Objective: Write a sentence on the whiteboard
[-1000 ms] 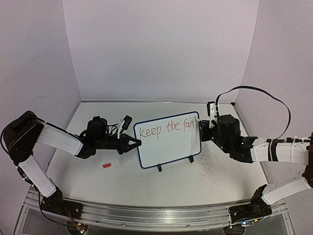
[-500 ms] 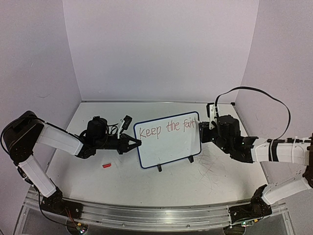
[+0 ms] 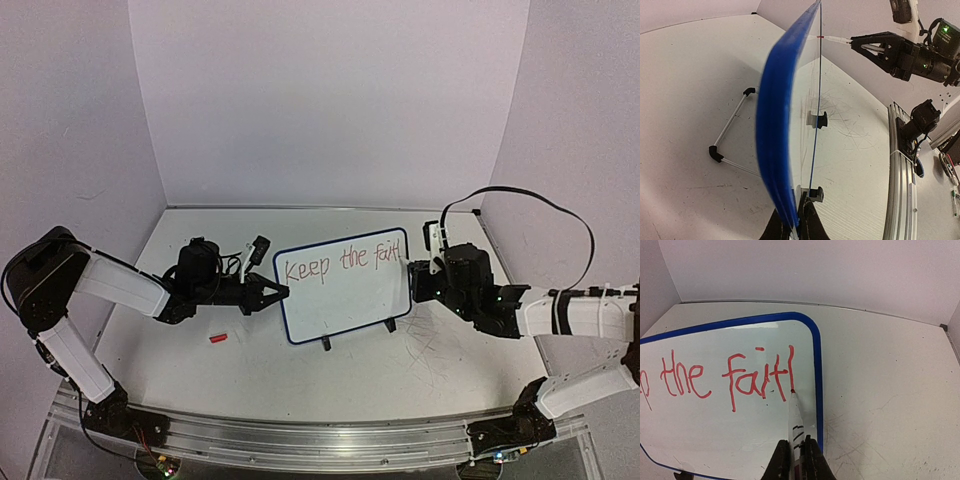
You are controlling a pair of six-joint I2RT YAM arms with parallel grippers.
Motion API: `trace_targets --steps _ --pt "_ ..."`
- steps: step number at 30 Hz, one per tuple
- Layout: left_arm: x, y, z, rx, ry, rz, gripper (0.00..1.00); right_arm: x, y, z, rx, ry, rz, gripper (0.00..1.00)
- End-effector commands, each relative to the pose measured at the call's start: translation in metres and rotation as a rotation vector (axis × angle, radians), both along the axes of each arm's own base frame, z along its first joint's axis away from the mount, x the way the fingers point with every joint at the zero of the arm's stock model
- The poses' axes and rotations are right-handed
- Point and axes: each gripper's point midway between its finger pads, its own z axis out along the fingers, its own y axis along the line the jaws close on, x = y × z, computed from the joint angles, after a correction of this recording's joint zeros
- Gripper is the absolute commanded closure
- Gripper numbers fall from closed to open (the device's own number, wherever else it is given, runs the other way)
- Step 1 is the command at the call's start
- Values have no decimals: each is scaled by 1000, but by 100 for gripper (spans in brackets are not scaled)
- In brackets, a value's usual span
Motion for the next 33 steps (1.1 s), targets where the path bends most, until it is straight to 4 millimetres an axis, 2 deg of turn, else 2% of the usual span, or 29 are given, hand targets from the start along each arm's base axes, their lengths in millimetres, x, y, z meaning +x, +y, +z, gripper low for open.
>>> trace_targets --steps 1,13,33 --pt "28 17 -14 111 -64 134 100 -2 -1 3 23 2 -4 100" --pt "28 18 -13 112 -65 136 100 10 0 21 55 -64 -43 100" --pt "27 19 -16 120 -65 137 100 20 1 36 55 -106 -73 100"
